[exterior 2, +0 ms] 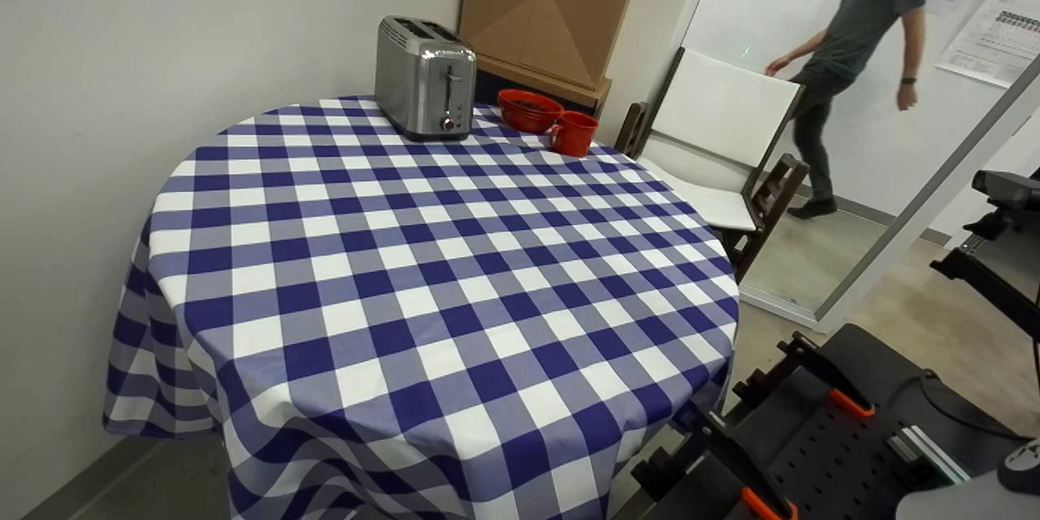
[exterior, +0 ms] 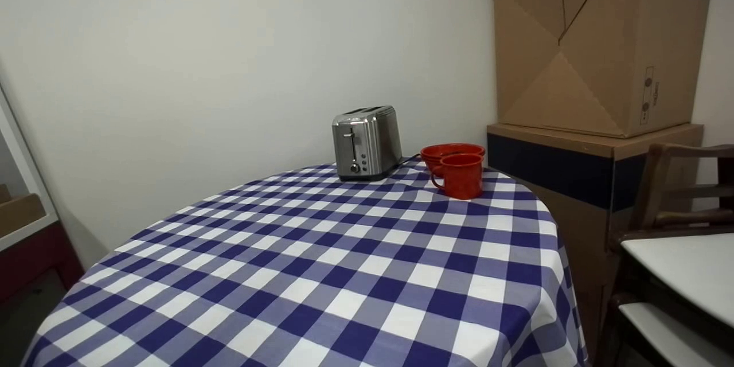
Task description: Push down the toaster lever
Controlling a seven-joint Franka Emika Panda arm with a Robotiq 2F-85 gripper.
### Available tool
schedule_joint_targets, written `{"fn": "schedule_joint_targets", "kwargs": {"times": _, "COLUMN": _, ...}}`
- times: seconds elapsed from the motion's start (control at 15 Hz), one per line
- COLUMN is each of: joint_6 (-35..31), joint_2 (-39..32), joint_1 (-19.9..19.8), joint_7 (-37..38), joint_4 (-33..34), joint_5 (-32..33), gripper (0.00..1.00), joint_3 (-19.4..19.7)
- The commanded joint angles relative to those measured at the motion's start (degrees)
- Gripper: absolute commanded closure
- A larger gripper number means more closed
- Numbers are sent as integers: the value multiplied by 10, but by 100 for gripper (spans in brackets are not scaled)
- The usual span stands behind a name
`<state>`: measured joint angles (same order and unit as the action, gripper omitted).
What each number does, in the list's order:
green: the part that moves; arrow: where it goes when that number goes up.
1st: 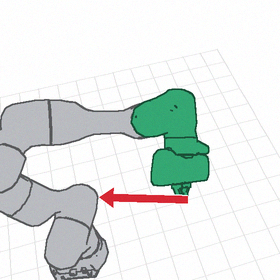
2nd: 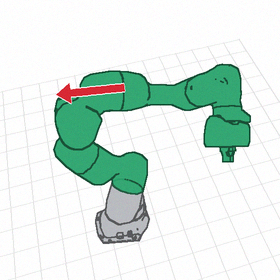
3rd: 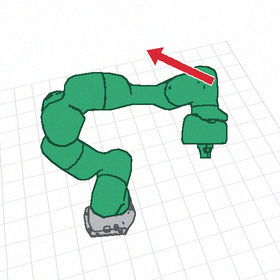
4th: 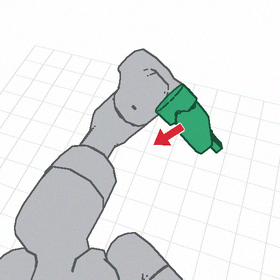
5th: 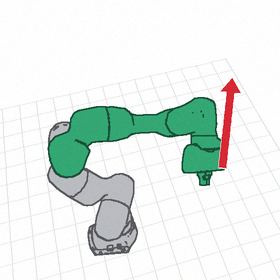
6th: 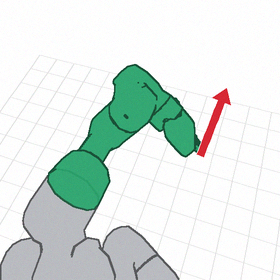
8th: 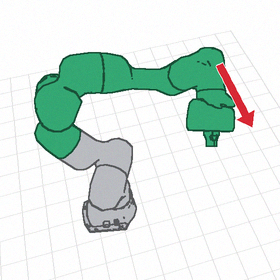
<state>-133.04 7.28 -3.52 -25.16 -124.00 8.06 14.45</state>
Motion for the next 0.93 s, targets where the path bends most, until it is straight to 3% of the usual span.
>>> {"fn": "schedule_joint_targets", "kwargs": {"times": 0.0, "joint_6": 13, "joint_2": -132, "joint_1": -10, "joint_7": -15, "joint_4": 126, "joint_5": -56, "gripper": 0, "joint_3": -22}}
{"fn": "schedule_joint_targets", "kwargs": {"times": 0.47, "joint_6": 49, "joint_2": -310, "joint_1": -40, "joint_7": 1, "joint_4": 317, "joint_5": -75, "gripper": 0, "joint_3": -86}}
{"fn": "schedule_joint_targets", "kwargs": {"times": 0.87, "joint_6": 107, "joint_2": -419, "joint_1": -47, "joint_7": 46, "joint_4": 468, "joint_5": -71, "gripper": 0, "joint_3": -111}}
